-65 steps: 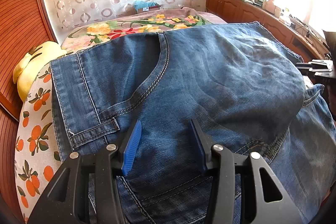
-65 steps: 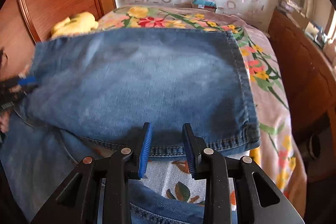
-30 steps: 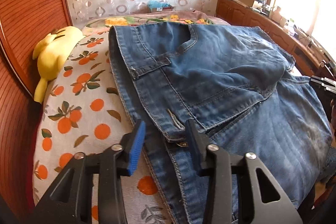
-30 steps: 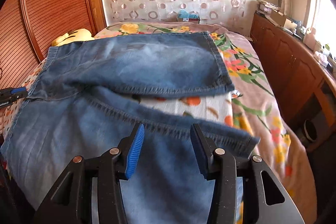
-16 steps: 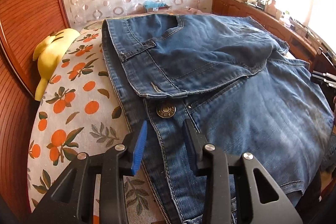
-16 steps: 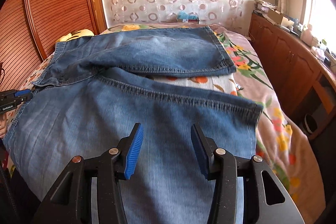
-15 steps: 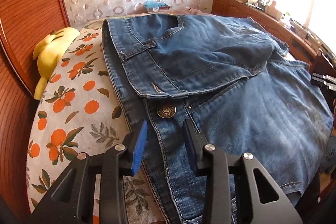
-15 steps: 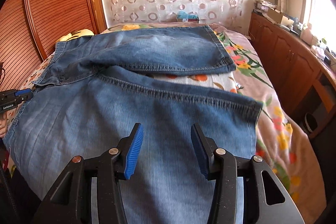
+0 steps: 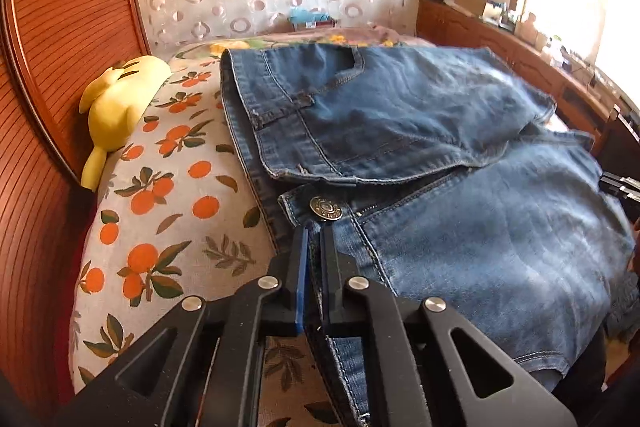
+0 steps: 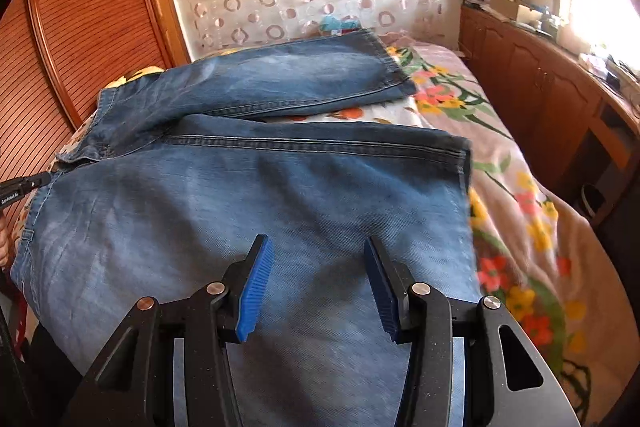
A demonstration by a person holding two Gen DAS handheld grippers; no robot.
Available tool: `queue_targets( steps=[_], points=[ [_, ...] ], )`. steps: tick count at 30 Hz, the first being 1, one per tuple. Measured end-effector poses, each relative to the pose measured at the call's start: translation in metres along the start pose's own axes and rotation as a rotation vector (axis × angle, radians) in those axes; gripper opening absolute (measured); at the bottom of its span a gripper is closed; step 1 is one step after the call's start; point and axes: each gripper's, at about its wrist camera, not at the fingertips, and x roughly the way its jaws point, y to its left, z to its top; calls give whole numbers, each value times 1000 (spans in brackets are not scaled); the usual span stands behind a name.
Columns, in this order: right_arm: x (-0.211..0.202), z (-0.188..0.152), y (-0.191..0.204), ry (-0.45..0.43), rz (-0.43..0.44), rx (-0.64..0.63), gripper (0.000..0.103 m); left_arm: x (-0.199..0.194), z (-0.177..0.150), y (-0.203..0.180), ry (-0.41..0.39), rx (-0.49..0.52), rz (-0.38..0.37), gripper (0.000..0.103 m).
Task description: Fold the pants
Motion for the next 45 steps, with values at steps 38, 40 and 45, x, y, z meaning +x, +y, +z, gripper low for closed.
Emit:
queue_targets(
  steps=[38,40,45],
  points=[
    [-94,-65,-26,-6,-116,42,51,-97,-115,-39,67,67,-193,7],
    [-94,-67,-30,2,-112,44,52,-107,-106,-36,29,52,-202,5],
    [-102,-65,-36,28,-76,4,52,-125,-81,-31,-39,35,-190,5]
  ],
)
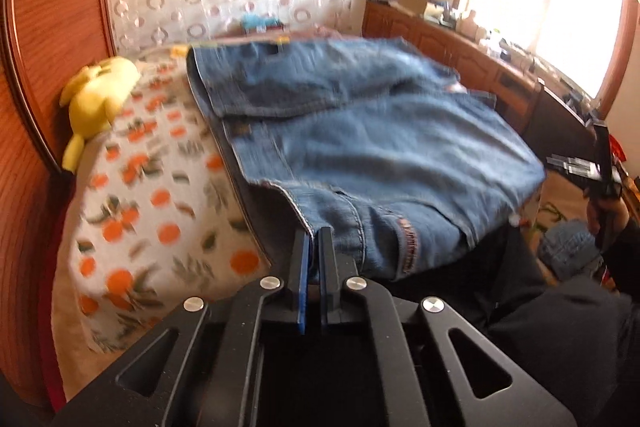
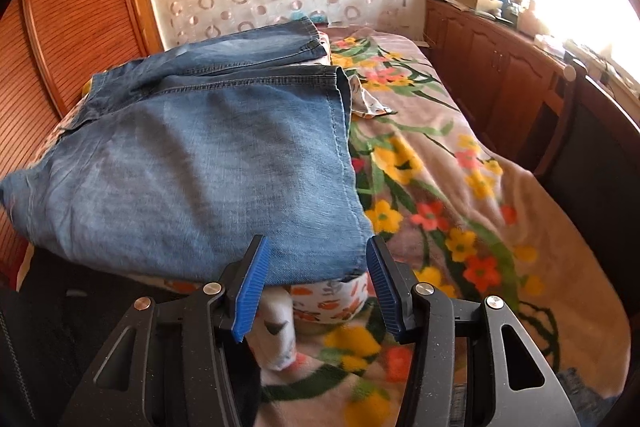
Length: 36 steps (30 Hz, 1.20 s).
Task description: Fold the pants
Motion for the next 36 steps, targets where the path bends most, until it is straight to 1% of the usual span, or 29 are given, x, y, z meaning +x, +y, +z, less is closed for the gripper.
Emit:
queue_targets(
  steps=[4,7,12,14,18,20,22,25,27,32,34,36],
  points=[
    [-3,-5,-13,34,-10,-24,52,-4,28,-3,-52,10,17,4],
    [-3,-6,-19,45,-12,-19,52,-4,45,-3,-78,18,23,4],
    [5,-8,-12,84,-9,-58,52,-6,65,-2,-110,19,45,4],
    [12,-10,-10,99,-13,-69,52,-8,72,-3,-116,35,49,4],
    [25,-11,-12,122,-39,-84,52,-9,79,-7,-124,59,55,4],
    [30,-9,-12,119,-62,-86,52,-8,81,-8,-125,61,57,4],
    [33,-6,-11,111,-61,-85,52,-6,84,-9,-127,64,59,4],
    [40,-4,-6,109,-80,-117,52,-5,85,-11,-132,62,57,4],
    [44,-5,-5,103,-66,-120,52,-4,85,-12,-130,58,51,4],
    [47,-7,-5,70,-67,-113,52,-2,85,-12,-133,49,50,4],
    [49,-9,-4,70,-63,-117,52,-1,85,-12,-134,50,49,4],
    [49,-12,-3,57,-62,-123,49,-1,85,-12,-135,47,48,4]
  ],
)
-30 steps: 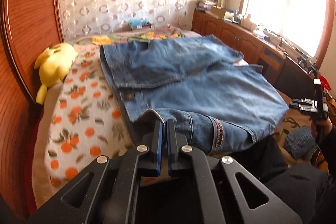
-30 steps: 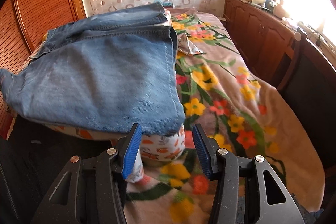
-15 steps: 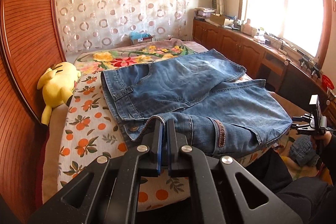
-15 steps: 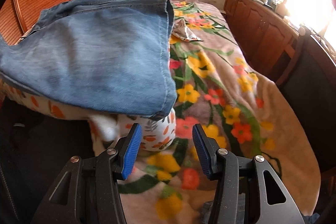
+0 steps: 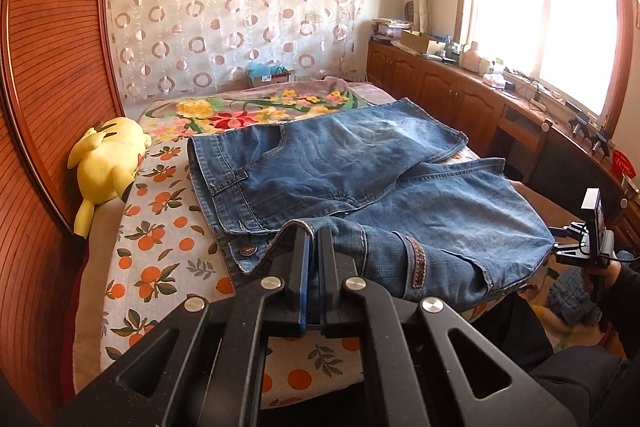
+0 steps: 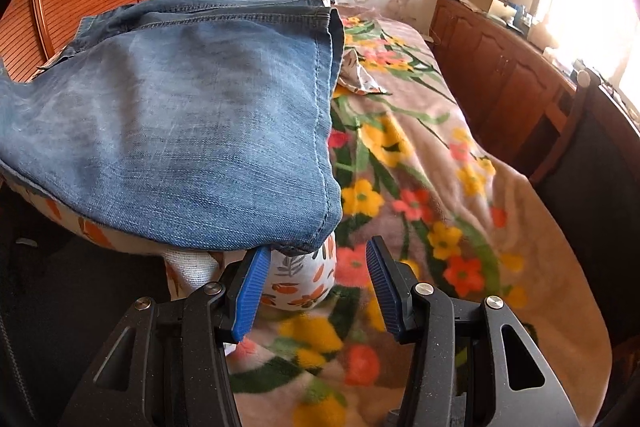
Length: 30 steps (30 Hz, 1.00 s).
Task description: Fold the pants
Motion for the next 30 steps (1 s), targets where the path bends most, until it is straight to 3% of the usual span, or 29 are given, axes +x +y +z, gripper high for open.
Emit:
queue_targets(
  steps=[2,5,16,25,30],
  points=[
    [0,-1,-1,-13,19,2,23,1,-1,0,-4,-9,-1,4],
    [-6,-2,-5,-41,28,16,16,-3,-4,-1,-12,-24,-2,4],
    [-77,20,-22,-164,-26,-23,15,-61,-3,-6,-117,-57,-18,3],
    [-145,36,2,-244,-36,-166,15,-105,-26,16,-115,-93,7,3],
    [-164,41,7,-308,-58,-206,15,-89,-33,14,-76,-73,8,3]
  ],
)
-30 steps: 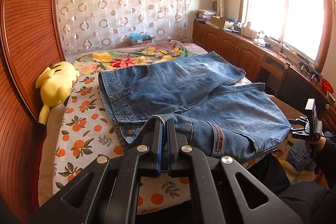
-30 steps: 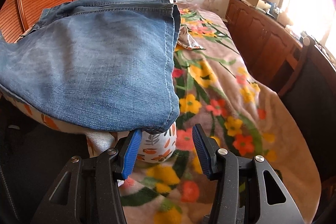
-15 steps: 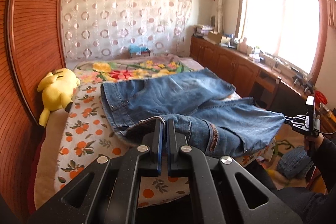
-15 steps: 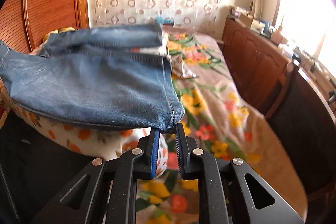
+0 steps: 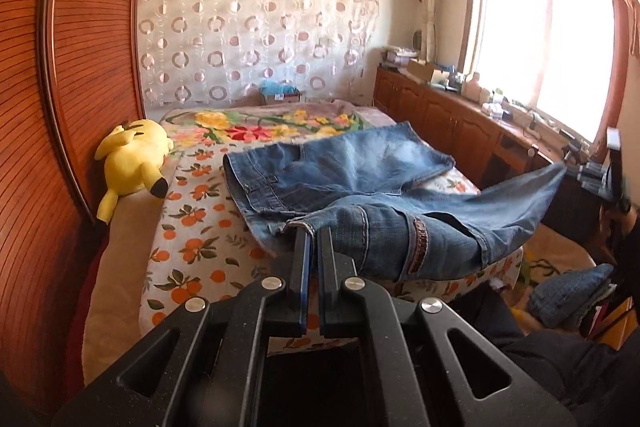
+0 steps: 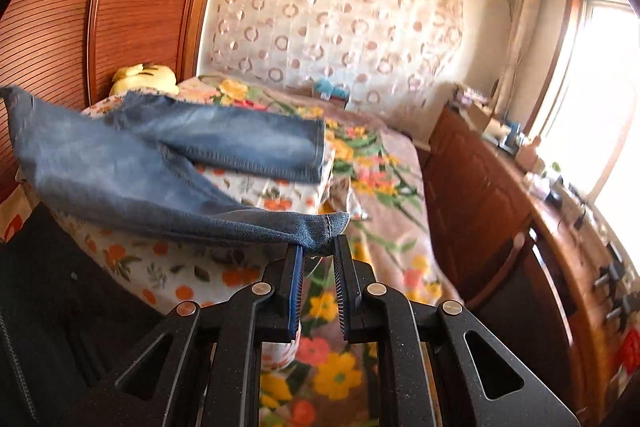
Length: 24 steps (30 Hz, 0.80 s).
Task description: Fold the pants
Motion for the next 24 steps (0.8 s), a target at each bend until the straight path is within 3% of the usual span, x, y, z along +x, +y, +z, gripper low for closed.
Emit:
queue_targets(
  steps=[6,11,19,24],
  points=[
    [22,24,1,-55,-25,-30,15,33,13,12,12,-4,-2,3],
    [72,47,1,-88,-40,-42,15,64,51,29,-18,-3,21,3],
    [155,82,-2,-74,-65,-36,15,121,97,67,-23,-30,67,3],
    [170,93,5,-58,-76,-26,15,144,107,82,-12,-70,68,3]
  ],
)
